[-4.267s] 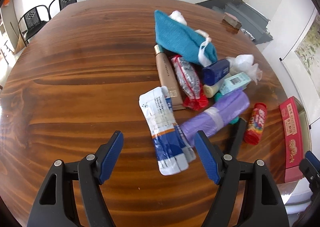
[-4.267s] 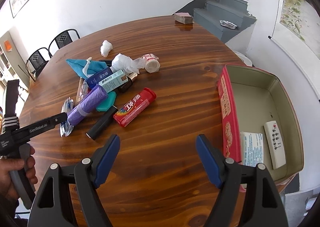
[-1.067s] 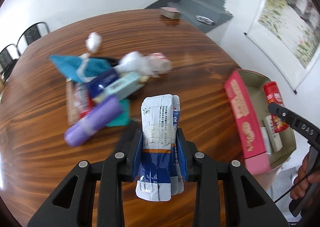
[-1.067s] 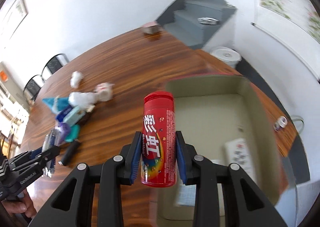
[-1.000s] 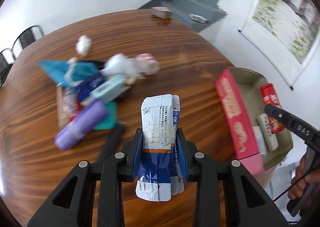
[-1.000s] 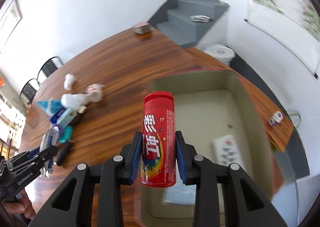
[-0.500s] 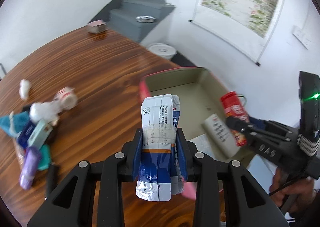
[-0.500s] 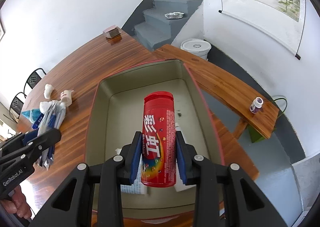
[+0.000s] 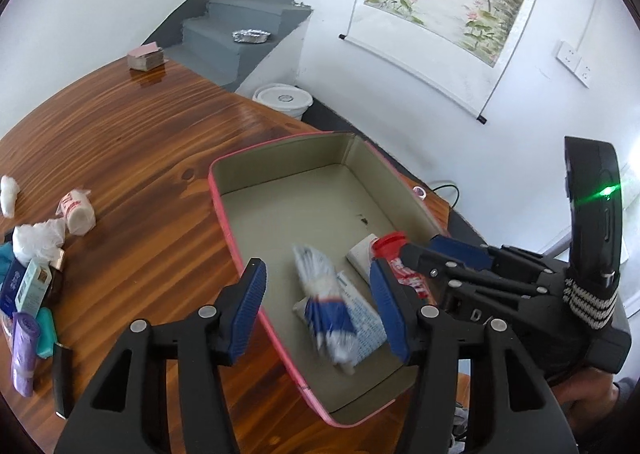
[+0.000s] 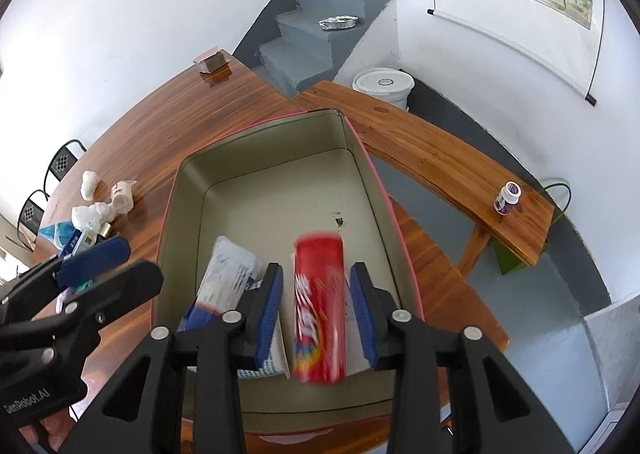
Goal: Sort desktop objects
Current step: 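Carry the packet and red tube into the cardboard box and release both, then return both tools to the table and grasp the black tube with the right tool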
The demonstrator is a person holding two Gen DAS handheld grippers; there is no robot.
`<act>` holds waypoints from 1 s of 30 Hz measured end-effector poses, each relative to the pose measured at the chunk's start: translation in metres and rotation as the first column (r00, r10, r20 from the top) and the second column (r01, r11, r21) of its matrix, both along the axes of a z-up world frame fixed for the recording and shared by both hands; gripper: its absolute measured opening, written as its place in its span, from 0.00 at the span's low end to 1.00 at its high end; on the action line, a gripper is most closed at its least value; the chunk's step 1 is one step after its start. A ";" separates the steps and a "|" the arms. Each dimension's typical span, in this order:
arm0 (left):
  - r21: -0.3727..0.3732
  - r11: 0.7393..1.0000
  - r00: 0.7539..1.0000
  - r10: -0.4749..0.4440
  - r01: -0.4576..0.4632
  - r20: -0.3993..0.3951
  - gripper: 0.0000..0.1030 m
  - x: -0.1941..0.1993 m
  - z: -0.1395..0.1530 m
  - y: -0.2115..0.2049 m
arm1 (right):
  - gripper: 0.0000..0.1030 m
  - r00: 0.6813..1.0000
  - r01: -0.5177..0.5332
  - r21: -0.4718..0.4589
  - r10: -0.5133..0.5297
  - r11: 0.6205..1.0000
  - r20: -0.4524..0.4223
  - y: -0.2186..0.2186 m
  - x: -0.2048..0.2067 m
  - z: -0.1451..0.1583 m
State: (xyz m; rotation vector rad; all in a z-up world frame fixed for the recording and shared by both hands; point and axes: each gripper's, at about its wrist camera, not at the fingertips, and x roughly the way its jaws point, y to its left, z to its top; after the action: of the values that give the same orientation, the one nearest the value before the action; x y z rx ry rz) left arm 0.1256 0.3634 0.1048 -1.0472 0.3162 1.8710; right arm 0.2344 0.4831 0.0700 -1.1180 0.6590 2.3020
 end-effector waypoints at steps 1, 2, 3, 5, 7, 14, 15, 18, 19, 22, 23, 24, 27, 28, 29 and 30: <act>-0.001 1.000 1.000 0.010 -0.010 0.002 0.56 -0.001 -0.001 -0.002 | 0.41 1.000 -0.002 0.000 0.002 1.000 -0.001 -0.001 -0.001 0.000; -0.003 1.000 1.000 0.023 -0.023 0.006 0.56 -0.004 -0.001 -0.004 | 0.42 1.000 -0.006 0.000 0.006 1.000 -0.002 -0.001 -0.001 0.000; -0.005 0.999 0.999 0.037 -0.037 0.010 0.56 -0.006 -0.002 -0.007 | 0.42 1.000 -0.011 -0.001 0.011 1.000 -0.004 -0.003 -0.002 0.000; -0.009 0.998 0.998 0.063 -0.062 0.012 0.56 -0.009 -0.002 -0.013 | 0.42 1.000 -0.027 -0.007 0.026 1.000 -0.008 -0.007 -0.007 0.000; -0.014 0.996 0.996 0.090 -0.090 0.002 0.56 -0.014 -0.001 -0.021 | 0.42 0.999 -0.046 -0.009 0.046 0.999 -0.010 -0.013 -0.012 0.001; -0.033 0.980 0.980 0.196 -0.197 -0.016 0.56 -0.028 -0.004 -0.061 | 0.42 0.989 -0.144 -0.014 0.144 0.989 -0.017 -0.039 -0.039 0.003; -0.037 0.976 0.976 0.216 -0.216 -0.017 0.56 -0.031 -0.004 -0.068 | 0.42 0.988 -0.156 -0.013 0.156 0.988 -0.019 -0.043 -0.042 0.003; -0.044 0.962 0.963 0.268 -0.268 -0.017 0.56 -0.039 -0.005 -0.088 | 0.42 0.978 -0.206 -0.014 0.206 0.978 -0.026 -0.059 -0.057 0.006; -0.046 0.957 0.958 0.286 -0.286 -0.015 0.56 -0.042 -0.005 -0.095 | 0.44 0.975 -0.219 -0.015 0.219 0.976 -0.027 -0.063 -0.061 0.007; -0.053 0.939 0.941 0.339 -0.339 -0.014 0.56 -0.050 -0.005 -0.118 | 0.53 0.966 -0.258 -0.014 0.257 0.966 -0.029 -0.078 -0.074 0.007; -0.054 0.932 0.933 0.358 -0.359 -0.015 0.56 -0.054 -0.005 -0.128 | 0.54 0.962 -0.271 -0.012 0.270 0.963 -0.030 -0.084 -0.079 0.008; -0.055 0.927 0.929 0.371 -0.371 -0.015 0.56 -0.056 -0.005 -0.134 | 0.56 0.958 -0.284 -0.011 0.284 0.959 -0.031 -0.090 -0.082 0.008; -0.060 0.907 0.909 0.417 -0.417 -0.016 0.56 -0.066 -0.005 -0.159 | 0.58 0.946 -0.325 -0.011 0.324 0.946 -0.029 -0.108 -0.093 0.009; -0.062 0.901 0.903 0.430 -0.430 -0.015 0.56 -0.069 -0.006 -0.166 | 0.59 0.941 -0.339 -0.014 0.339 0.941 -0.026 -0.115 -0.098 0.008; -0.063 0.893 0.895 0.445 -0.445 -0.013 0.56 -0.072 -0.006 -0.175 | 0.59 0.937 -0.348 -0.017 0.348 0.937 -0.023 -0.120 -0.101 0.007; -0.065 0.887 0.889 0.458 -0.458 -0.012 0.56 -0.076 -0.006 -0.183 | 0.59 0.934 -0.358 -0.022 0.358 0.933 -0.021 -0.126 -0.104 0.006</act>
State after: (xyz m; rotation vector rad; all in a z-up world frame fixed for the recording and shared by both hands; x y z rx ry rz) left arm 0.0497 0.1809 0.0986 -1.2507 0.1323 2.2915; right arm 0.1300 0.3572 0.0760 -1.3240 0.5245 2.6146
